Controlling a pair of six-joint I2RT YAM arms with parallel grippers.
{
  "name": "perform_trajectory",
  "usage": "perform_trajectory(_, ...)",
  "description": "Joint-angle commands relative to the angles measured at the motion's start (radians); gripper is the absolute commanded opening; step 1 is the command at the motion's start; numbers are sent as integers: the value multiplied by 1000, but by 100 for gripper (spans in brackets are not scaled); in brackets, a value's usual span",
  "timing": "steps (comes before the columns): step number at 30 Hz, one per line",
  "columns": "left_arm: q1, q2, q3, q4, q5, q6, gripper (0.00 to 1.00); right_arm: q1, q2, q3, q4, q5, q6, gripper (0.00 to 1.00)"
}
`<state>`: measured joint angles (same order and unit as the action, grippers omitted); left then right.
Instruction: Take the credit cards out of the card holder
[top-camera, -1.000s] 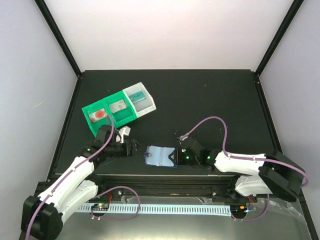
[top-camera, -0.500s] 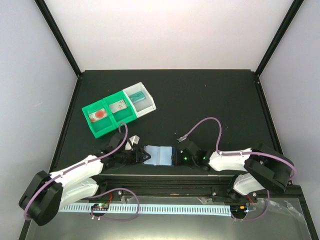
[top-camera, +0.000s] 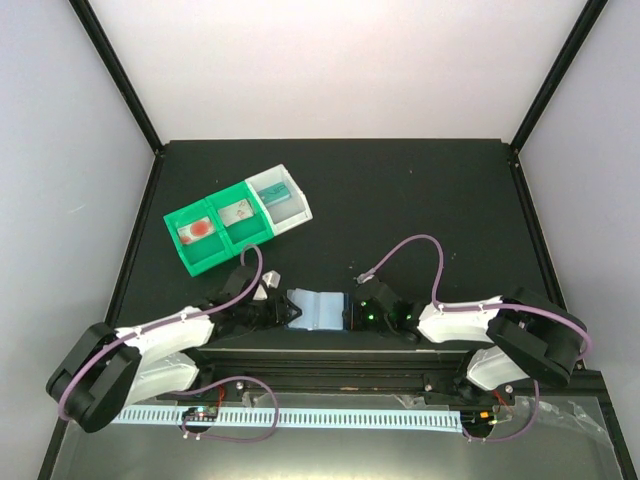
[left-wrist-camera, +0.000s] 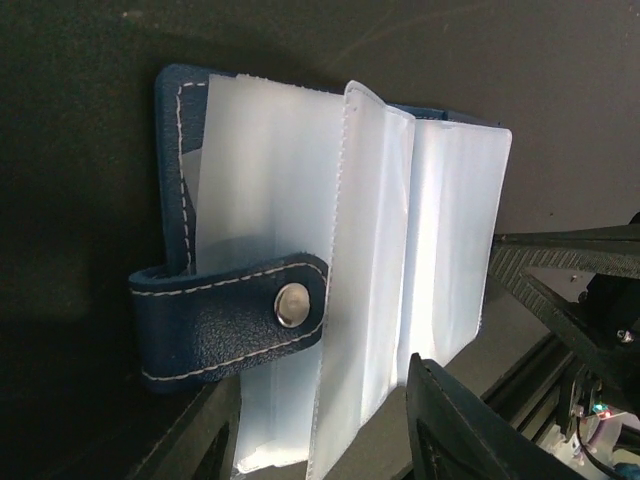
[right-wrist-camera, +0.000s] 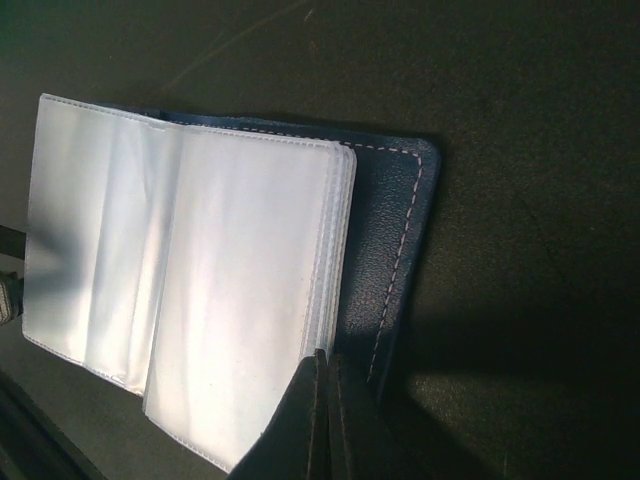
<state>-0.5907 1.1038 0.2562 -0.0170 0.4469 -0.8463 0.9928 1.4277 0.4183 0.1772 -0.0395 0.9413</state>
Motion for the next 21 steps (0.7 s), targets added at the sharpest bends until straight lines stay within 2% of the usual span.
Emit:
perform_trajectory(1,-21,49,-2,46,-51,-5,47,4,11,-22,3,24,-13,1)
perform_trajectory(7,-65,84,12,93,-42,-34,26,4,-3,-29,13,17,-15,1)
perform_trajectory(12,-73,69,44,34,-61,-33,24,4,-48,-9,-70,82,-39,1)
perform_trajectory(15,-73,5,46,-17,-90,-35,28,1,-85,1,-125,132,-53,2)
perform_trajectory(18,-73,-92,60,-96,-120,-37,46,0,-131,33,-191,155,-69,8)
perform_trajectory(21,-73,-202,120,-223,-172,-2,59,0,-202,64,-268,184,-94,15)
